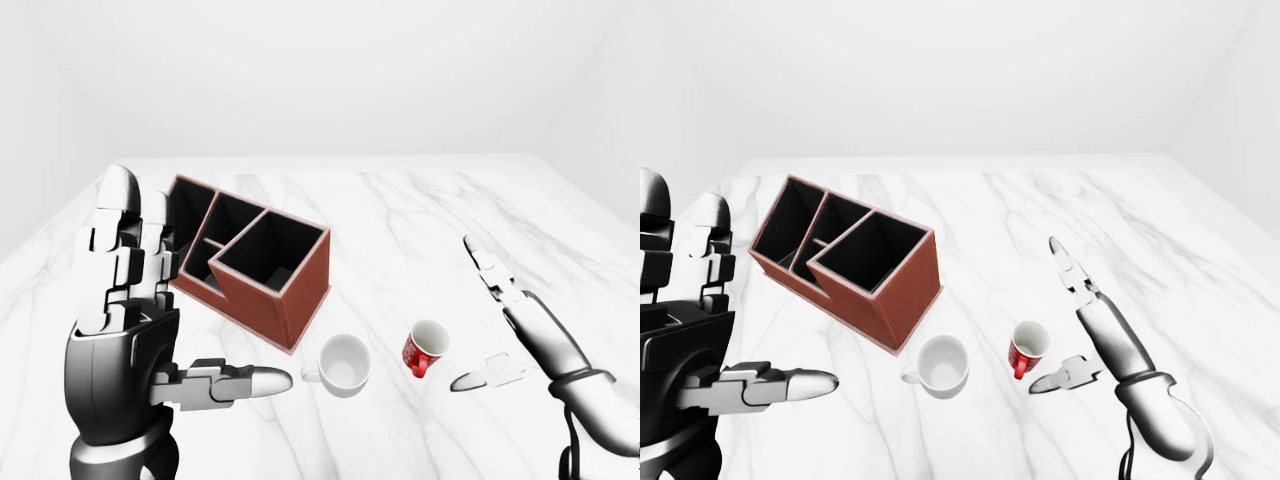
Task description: Pick up the red mug and place it to the right of the caddy.
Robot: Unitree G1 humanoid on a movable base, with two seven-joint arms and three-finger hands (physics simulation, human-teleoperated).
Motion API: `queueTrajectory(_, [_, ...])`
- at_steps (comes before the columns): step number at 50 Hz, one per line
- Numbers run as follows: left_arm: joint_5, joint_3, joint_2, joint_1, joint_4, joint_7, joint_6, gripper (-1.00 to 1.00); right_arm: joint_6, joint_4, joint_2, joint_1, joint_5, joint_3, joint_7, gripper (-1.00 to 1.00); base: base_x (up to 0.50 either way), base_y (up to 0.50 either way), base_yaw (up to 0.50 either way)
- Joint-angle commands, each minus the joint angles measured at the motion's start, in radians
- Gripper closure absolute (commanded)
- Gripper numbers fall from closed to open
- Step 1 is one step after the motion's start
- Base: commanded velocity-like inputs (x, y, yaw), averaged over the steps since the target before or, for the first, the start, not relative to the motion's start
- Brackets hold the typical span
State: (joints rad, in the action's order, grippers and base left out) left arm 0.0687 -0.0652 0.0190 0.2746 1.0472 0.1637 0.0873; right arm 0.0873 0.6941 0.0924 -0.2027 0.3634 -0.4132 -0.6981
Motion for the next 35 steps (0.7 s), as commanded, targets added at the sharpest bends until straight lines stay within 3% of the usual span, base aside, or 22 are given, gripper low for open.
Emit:
queueTrajectory(1, [0.003,0.002,0.0,0.001,0.0,0.0,0.0,-1.0,0.0,-0.111,-0.018,-0.032,0.029,-0.023,0.0,-1.0,0.0,0.0,0.0])
queueTrajectory(15, [0.003,0.004,0.0,0.004,0.0,-0.001,0.0,-1.0,0.0,-0.214,0.029,0.015,0.055,-0.027,0.0,-1.0,0.0,0.0,0.0])
queueTrajectory(35, [0.01,0.007,0.0,-0.007,-0.022,-0.001,0.0,-1.0,0.0,-0.409,0.128,0.161,0.077,0.03,0.0,-1.0,0.0,0.0,0.0])
